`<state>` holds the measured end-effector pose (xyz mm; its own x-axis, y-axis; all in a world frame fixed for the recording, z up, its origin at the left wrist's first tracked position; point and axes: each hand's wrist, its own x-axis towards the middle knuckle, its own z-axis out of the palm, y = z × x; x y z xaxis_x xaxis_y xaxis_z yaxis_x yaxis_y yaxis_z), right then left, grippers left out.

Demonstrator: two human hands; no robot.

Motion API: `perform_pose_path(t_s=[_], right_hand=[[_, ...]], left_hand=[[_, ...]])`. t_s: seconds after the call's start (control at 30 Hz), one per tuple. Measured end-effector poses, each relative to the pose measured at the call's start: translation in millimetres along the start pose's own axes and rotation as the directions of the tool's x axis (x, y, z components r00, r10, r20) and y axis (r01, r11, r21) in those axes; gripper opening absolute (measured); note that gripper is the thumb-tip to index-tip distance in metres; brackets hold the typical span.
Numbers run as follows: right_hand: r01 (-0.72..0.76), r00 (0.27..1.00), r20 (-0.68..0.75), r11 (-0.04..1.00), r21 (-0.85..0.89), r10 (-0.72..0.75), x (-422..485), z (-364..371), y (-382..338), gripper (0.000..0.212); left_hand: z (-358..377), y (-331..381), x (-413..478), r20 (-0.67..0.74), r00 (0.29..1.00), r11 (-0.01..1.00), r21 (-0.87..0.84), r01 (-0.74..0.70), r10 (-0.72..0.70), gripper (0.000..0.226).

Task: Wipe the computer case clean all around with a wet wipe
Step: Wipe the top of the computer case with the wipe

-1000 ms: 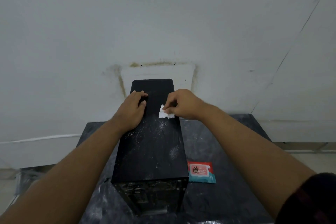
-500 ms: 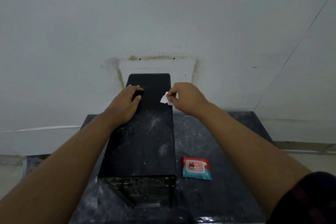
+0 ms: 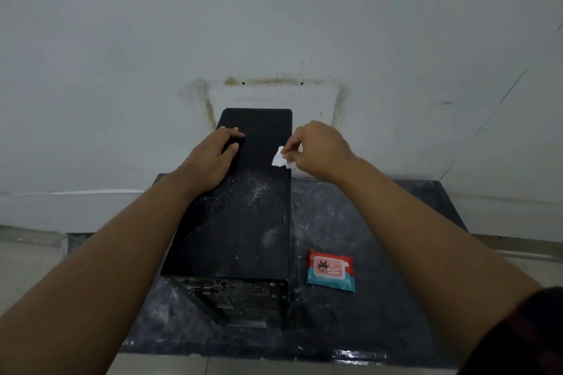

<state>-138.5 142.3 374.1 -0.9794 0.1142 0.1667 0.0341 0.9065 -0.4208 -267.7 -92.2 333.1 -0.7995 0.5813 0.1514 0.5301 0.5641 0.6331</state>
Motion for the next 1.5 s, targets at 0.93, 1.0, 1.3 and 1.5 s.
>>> perform_pose_path(t_s=[0.93, 1.0, 1.3, 1.5], right_hand=[[-0.013, 1.0, -0.016, 0.999, 0.051, 0.013, -5.1, 28.5, -36.1, 0.009], [0.011, 1.0, 0.012, 0.998, 0.059, -0.012, -3.2, 30.9, -40.6, 0.006], [0.006, 0.97, -0.236, 0.962, 0.273, 0.061, -4.8, 43.6, -50.1, 0.023], [-0.107, 0.923, -0.322, 0.946, 0.307, 0.21, -9.6, 53.6, -47.1, 0.042]], left_hand=[[-2.1, -6.8, -4.5, -0.02, 0.998, 0.988, -0.141, -0.054, 0.052, 0.037], [-3.1, -8.6, -3.3, -0.044, 0.997, 0.982, -0.176, -0.065, 0.058, 0.035], [-13.4, 4.2, -16.1, -0.201, 0.884, 0.905, 0.029, -0.425, 0.422, 0.028], [-9.2, 11.0, -12.0, 0.016, 0.897, 0.894, 0.075, -0.442, 0.442, 0.021]])
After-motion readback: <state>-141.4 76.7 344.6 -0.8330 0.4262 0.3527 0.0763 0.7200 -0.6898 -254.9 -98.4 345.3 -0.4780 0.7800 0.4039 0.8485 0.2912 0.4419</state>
